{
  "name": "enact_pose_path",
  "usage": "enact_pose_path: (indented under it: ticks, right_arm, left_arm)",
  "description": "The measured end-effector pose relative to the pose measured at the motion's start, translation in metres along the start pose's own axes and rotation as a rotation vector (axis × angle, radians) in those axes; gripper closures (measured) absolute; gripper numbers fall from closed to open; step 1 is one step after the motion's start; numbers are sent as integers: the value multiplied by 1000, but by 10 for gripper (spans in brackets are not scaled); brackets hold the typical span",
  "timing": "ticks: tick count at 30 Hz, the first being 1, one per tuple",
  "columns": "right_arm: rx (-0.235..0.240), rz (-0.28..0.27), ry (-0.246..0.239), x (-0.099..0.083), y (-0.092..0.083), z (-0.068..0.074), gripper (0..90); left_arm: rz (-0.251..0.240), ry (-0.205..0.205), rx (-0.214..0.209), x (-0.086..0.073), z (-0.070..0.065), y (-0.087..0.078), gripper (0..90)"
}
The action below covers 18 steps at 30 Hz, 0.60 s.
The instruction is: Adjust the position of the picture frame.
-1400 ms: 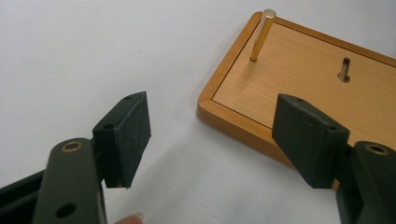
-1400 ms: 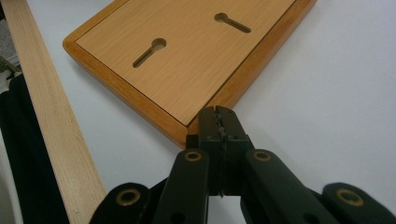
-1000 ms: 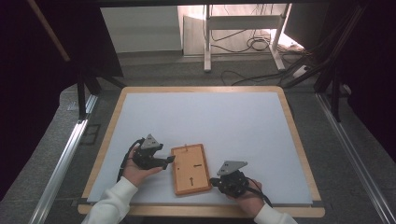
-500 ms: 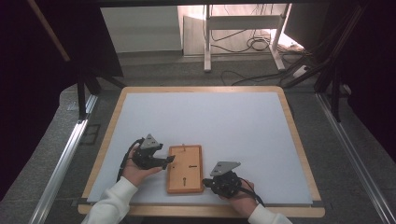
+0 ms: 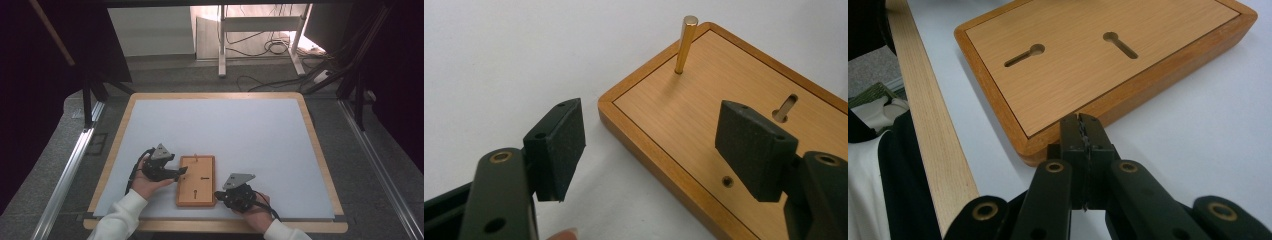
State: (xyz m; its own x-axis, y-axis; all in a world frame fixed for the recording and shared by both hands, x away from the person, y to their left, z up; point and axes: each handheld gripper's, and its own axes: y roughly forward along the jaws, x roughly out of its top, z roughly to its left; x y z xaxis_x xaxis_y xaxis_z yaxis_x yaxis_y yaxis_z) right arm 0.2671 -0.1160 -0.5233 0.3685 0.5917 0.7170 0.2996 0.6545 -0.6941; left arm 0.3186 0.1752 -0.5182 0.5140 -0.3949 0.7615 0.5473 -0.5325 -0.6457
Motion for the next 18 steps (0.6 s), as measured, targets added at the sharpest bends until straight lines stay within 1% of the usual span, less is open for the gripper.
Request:
enact_pose_path:
  ticks: [3, 5, 7, 9, 10, 11, 12, 15, 18]
  right_arm:
    - [2, -2, -3, 0, 1, 0, 900]
    - [14, 3, -1, 0, 1, -2, 900]
    - [12, 3, -6, -2, -2, -4, 900]
    - [-3, -5, -5, -3, -8, -8, 900]
    - [-23, -18, 0, -6, -17, -15, 900]
    - [-23, -18, 0, -6, -17, -15, 900]
    - [-31, -22, 5, -7, -20, -18, 900]
    - [-65, -30, 25, -15, -33, -30, 900]
    - [-93, -36, 55, -25, -46, -42, 900]
  left_arm:
    - [-3, -1, 0, 0, 0, -1, 282]
    - [-7, -3, 0, 0, 1, -2, 282]
    - [-11, -4, 0, 0, 1, -3, 282]
    - [-16, -6, 1, 0, 1, -4, 282]
    - [-17, -6, 1, 0, 2, -5, 282]
    - [-17, -7, 1, 0, 2, -4, 282]
    - [-15, -7, 1, 0, 2, -4, 282]
    - [-10, 0, -1, 0, 1, -3, 282]
    - [-12, 1, -2, 0, 0, -3, 281]
